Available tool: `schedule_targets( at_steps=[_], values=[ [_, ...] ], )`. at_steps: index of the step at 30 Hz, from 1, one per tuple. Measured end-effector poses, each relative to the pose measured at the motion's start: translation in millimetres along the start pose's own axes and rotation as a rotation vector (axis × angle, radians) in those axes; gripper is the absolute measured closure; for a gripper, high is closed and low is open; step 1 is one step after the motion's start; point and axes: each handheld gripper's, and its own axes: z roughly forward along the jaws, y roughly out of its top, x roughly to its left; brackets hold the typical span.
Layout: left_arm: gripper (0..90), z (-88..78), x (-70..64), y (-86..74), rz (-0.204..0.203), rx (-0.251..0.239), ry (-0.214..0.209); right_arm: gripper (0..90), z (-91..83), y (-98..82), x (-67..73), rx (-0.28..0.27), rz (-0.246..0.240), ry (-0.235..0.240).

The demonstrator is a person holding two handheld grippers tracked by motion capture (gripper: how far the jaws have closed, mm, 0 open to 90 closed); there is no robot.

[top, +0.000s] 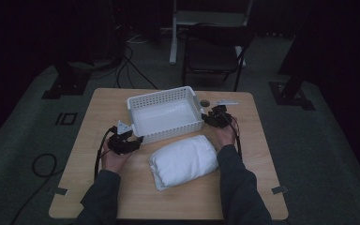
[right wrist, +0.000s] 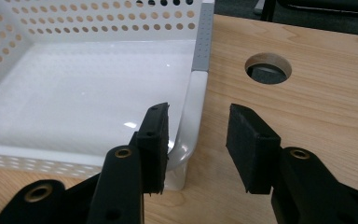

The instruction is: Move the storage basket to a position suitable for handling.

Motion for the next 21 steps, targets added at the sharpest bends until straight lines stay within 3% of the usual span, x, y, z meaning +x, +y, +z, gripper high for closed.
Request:
schedule_targets(
  at_steps=[4,14,21],
  values=[
    [48.8,4.2,2.0,1.3,-0.016,0.016,-0.003,60.4,-1.4,-0.4,0.2,0.005,-0.006,-0.001],
    [53.4,12.6,1.7,8.1,-0.009,0.039,-0.005,65.9,-5.5,-2.7,2.1,0.020,-0.030,0.011],
    [56.1,17.0,2.8,11.2,-0.011,0.044,-0.012,67.7,-9.3,-6.3,-0.5,0.015,-0.020,0.024]
  ],
)
